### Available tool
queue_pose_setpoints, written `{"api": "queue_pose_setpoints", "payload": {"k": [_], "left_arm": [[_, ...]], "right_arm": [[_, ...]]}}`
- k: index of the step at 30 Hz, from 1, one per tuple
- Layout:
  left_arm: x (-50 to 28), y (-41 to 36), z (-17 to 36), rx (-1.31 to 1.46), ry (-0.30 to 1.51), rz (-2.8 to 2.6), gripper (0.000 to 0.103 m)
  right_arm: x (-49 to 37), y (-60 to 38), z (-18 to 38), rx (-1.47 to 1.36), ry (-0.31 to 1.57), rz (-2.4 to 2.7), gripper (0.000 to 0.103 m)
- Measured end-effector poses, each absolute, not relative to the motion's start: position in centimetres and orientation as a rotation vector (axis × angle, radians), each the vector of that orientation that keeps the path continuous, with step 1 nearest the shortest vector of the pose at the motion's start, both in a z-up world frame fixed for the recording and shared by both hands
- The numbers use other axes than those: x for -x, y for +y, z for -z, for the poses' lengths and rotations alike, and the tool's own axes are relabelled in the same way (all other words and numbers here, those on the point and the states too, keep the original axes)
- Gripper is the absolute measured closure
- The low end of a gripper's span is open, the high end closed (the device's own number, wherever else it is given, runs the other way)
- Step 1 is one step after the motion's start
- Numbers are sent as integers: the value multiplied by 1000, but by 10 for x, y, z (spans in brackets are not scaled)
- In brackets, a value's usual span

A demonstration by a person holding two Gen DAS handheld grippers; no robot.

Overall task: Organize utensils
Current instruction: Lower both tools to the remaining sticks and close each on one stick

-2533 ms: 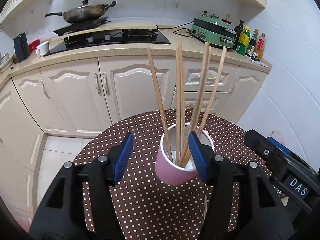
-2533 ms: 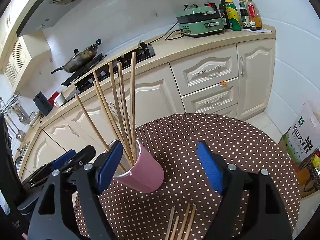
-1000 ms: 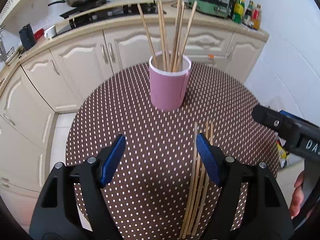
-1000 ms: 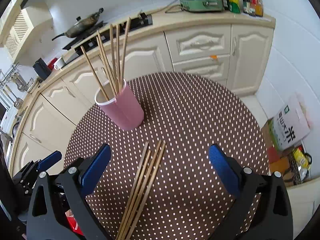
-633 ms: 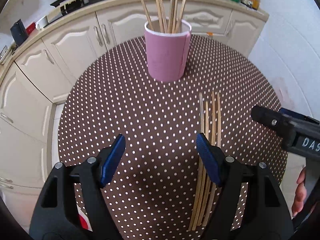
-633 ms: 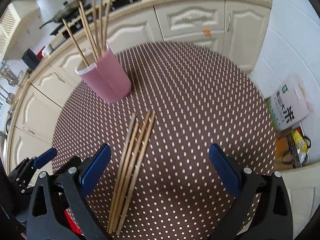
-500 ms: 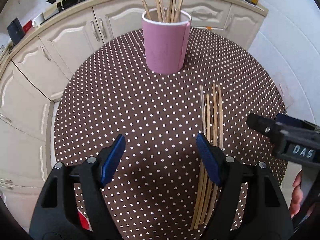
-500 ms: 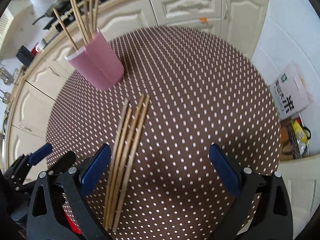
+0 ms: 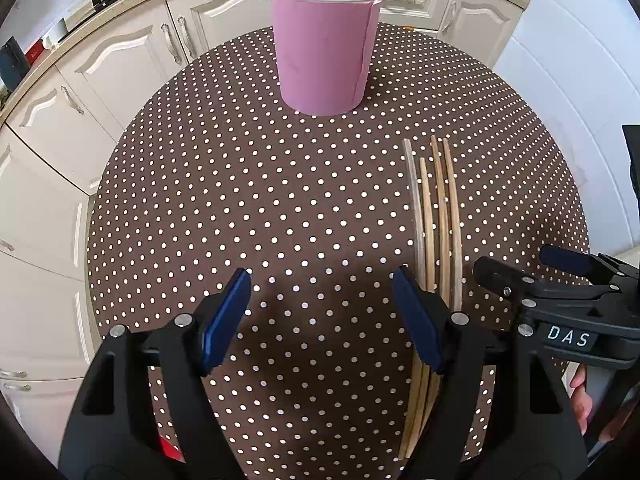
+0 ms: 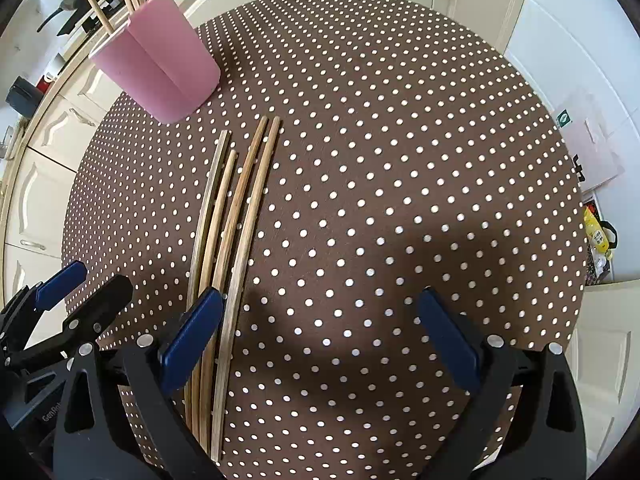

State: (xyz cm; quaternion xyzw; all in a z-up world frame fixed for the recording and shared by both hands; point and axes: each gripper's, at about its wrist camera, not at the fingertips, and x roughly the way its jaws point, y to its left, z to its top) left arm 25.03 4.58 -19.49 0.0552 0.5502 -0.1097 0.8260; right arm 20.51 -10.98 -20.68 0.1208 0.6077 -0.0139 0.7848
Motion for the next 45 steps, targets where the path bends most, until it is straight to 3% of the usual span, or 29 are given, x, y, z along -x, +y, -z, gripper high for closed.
{"api": "queue_pose_setpoints", "payload": {"k": [10, 14, 16, 20, 24, 28, 45], "left_arm": [[-263, 57, 202, -109, 1197, 237, 31], [-266, 58, 203, -104, 1202, 242, 31], [-268, 58, 203, -101, 1204, 246, 31], [-271, 56, 205, -94, 1210, 261, 30], [-273, 48, 207, -83, 1218, 286, 30], [-275, 34, 210, -77, 1230, 316, 30], [-285, -13, 233, -198, 1261, 233, 33]], "right_arm": [[-219, -77, 222, -129, 1339, 66, 10], [-222, -50, 226, -51, 1343, 72, 20], [-223, -44, 225, -39, 1331, 63, 28], [-225, -41, 218, -44, 1292, 43, 77], [-226, -56, 220, -122, 1279, 32, 96], [-225, -74, 225, -271, 1273, -8, 98], [-214, -110, 217, -298, 1278, -45, 98]]}}
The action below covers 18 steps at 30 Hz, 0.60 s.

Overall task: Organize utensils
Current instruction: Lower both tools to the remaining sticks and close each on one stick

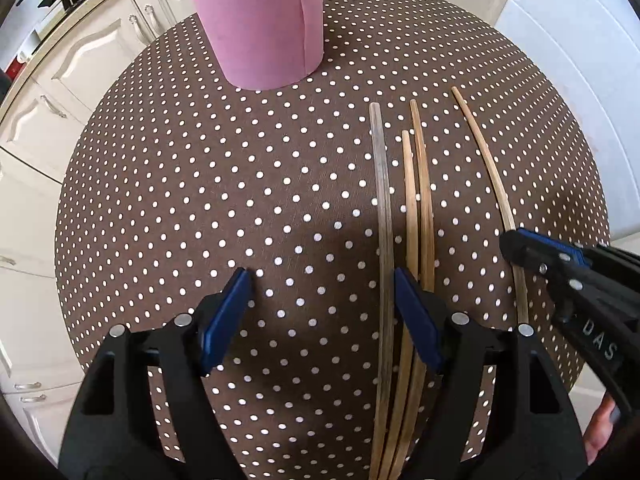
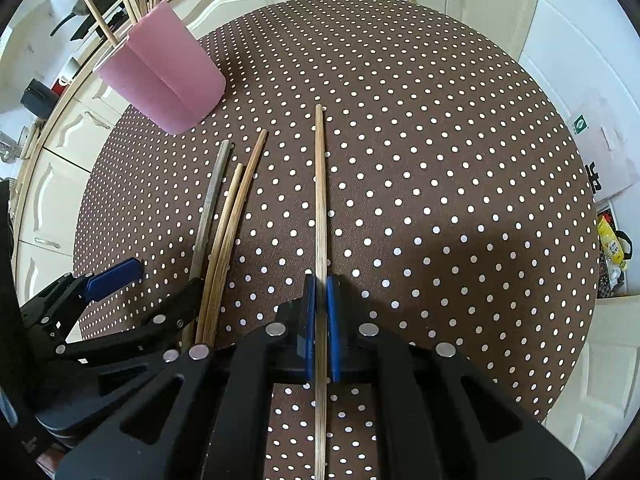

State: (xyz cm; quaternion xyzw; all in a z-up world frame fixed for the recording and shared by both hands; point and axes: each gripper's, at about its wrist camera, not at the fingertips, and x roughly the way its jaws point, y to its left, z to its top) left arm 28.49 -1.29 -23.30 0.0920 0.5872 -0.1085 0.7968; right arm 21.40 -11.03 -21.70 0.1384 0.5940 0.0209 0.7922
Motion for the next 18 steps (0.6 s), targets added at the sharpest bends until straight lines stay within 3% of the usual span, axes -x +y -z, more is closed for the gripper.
{"api": "queue_pose_setpoints", "payload": {"k": [2, 3, 4, 7, 18], "left_arm": [[-285, -16, 231, -178, 1247, 247, 49], [-284, -19, 229, -180, 1238, 253, 67], [-284, -22, 228, -181, 1236, 256, 78], [-286, -23, 226, -155, 1243, 250, 92], [-284, 1, 212, -96, 1237, 215, 96]], "right_arm": [[-214, -111, 217, -304, 1280, -46, 98], [-215, -111, 216, -309, 1281, -45, 98], [-215, -112, 216, -316, 1282, -44, 98], [-216, -112, 215, -300, 1287, -42, 98], [-218, -119, 211, -365, 1275, -68, 98]]}}
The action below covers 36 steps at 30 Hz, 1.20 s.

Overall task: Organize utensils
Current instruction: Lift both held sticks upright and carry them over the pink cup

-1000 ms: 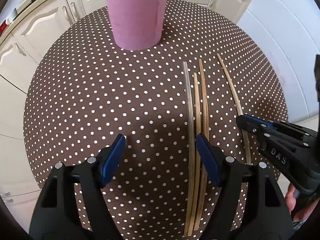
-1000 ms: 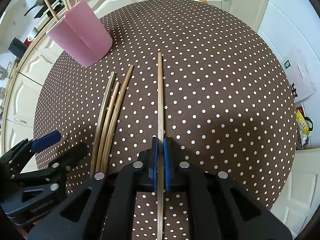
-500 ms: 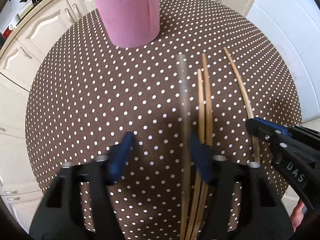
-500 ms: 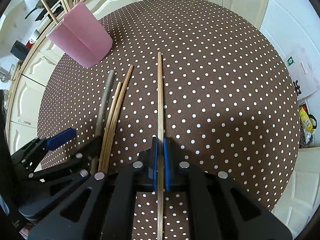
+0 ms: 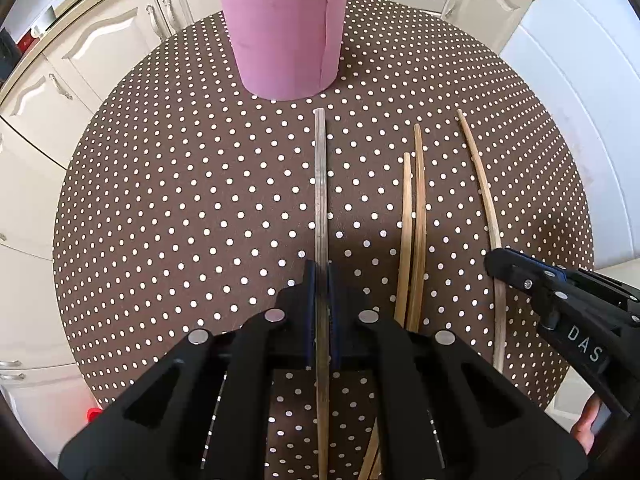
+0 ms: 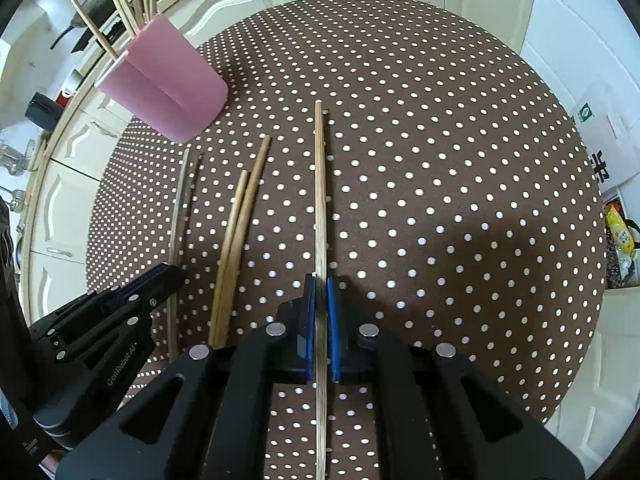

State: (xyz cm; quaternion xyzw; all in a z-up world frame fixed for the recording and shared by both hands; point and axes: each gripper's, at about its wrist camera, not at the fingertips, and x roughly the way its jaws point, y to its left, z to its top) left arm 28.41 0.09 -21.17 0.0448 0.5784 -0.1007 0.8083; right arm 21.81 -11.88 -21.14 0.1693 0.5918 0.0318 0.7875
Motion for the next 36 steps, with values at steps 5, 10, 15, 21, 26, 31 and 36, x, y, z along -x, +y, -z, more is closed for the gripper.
{"api": "queue_pose_setpoints", "payload": {"k": [5, 10, 15, 21, 26, 31, 36], "left_arm": [[-270, 22, 201, -76, 1213, 216, 96], [-267, 30, 179, -58, 1160, 221, 96], [-260, 35, 156, -40, 1106, 219, 96], [-258, 41, 126, -9, 1021, 204, 96], [-265, 36, 101, 27, 952, 191, 96], [-279, 35, 73, 56, 876, 180, 96], [-288, 41, 46, 99, 806, 167, 96]], "right_arm": [[-218, -118, 200, -379, 1241, -89, 98], [-221, -113, 181, -388, 1185, -118, 98], [-226, -113, 158, -410, 1111, -148, 98], [-234, -117, 131, -417, 1030, -167, 98], [-241, -122, 107, -413, 963, -173, 98], [-249, -127, 88, -419, 902, -183, 98], [-257, -131, 67, -428, 844, -191, 98]]}}
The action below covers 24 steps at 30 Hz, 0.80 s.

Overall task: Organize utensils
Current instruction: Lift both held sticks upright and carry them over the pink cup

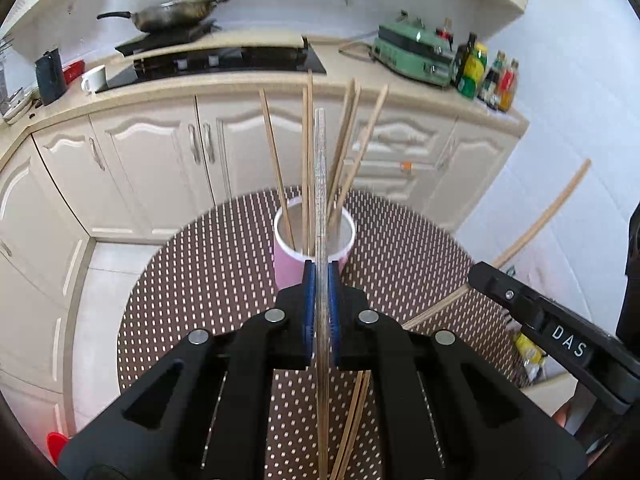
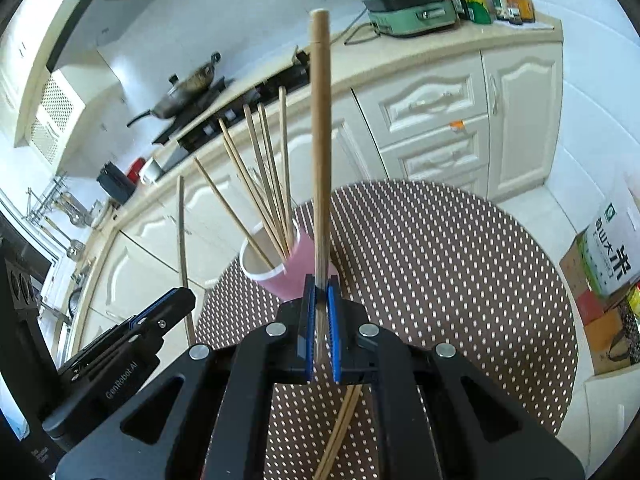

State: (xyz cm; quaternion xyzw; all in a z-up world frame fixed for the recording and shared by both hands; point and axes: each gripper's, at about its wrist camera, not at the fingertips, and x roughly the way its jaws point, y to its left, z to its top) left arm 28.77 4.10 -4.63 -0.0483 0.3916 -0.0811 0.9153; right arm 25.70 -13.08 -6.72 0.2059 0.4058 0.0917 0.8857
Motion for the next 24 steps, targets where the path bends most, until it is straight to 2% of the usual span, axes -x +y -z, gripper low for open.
{"api": "queue_pose_setpoints", "payload": {"k": [11, 24], "left_arm": [[-307, 50, 2, 153, 668, 141, 96], [-341, 52, -22, 179, 556, 89, 96]], "right_arm": [[-273, -138, 23, -442, 723, -222, 98], [-303, -130, 5, -429, 683, -247, 98]]}}
